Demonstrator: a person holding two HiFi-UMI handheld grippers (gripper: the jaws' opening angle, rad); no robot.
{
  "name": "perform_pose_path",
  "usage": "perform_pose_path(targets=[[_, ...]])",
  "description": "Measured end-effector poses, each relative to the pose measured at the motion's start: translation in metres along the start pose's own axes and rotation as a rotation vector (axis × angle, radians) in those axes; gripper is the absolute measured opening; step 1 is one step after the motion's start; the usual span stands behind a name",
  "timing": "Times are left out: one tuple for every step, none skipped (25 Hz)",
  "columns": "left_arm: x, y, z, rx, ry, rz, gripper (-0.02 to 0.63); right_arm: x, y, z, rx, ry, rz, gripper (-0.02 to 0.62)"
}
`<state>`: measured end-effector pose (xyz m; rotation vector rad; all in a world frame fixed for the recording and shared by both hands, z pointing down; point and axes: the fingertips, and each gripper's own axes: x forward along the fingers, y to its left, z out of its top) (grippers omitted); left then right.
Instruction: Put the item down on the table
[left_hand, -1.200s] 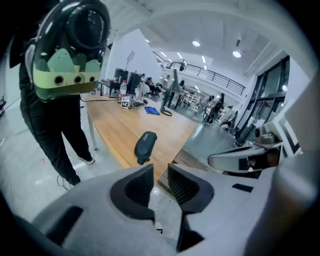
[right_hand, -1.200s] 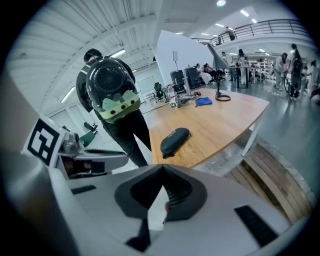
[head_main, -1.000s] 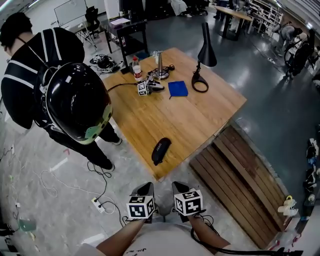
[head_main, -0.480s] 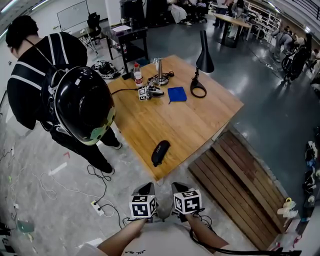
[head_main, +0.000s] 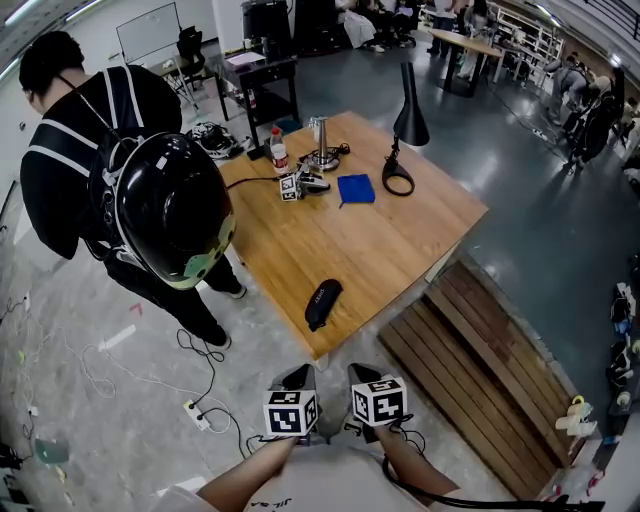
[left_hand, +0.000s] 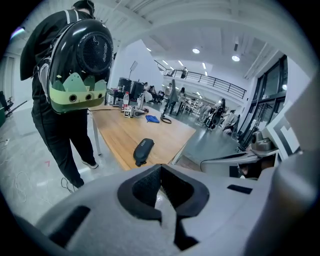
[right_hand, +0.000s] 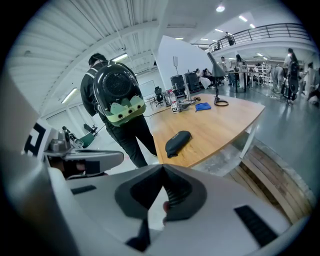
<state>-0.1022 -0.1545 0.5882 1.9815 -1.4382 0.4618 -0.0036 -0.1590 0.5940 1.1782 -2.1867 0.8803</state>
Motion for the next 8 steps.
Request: perform_pose_path(targets=[[-0.0005,0.0005,-0.0004,0.000,0.001,0.002,0.006,0.0003,-0.0010,-0.0001,0.000,0.002,-0.001,0.003],[-0.0008,0.0011,-0.0009,0.000,0.001,0.003,0.006,0.0010,-0.0022,-0.0002,0.000,0.005,-0.001,0.003],[-0.0011,0.0018,-0.0016,0.002,0.001,0.005,0.006,0.0019,-0.0032,-0.0002,-0.001,0.008,-0.002,0.003],[-0.0014,0.0026,-0.0023,0.003,0.002,0.007,0.006,0.0027,-0.0039,-0.0001,-0.003,0.011,-0.004,0.003],[-0.0019,0.0033,-0.0031,0.003,0.003,0.010,0.006,0.0033,-0.0042,0.0001,-0.006,0.014,-0.005,0.003],[-0.0027,0.0039,-0.0038,0.003,0.004,0.013,0.006,0.0037,-0.0041,0.0005,-0.009,0.017,-0.007,0.003],[-0.0035,0.0044,-0.0045,0.002,0.006,0.015,0.006,0.0040,-0.0038,0.0010,-0.013,0.019,-0.007,0.003],[-0.0043,0.0048,-0.0053,0.001,0.008,0.018,0.006,0.0043,-0.0034,0.0015,-0.017,0.021,-0.008,0.003]])
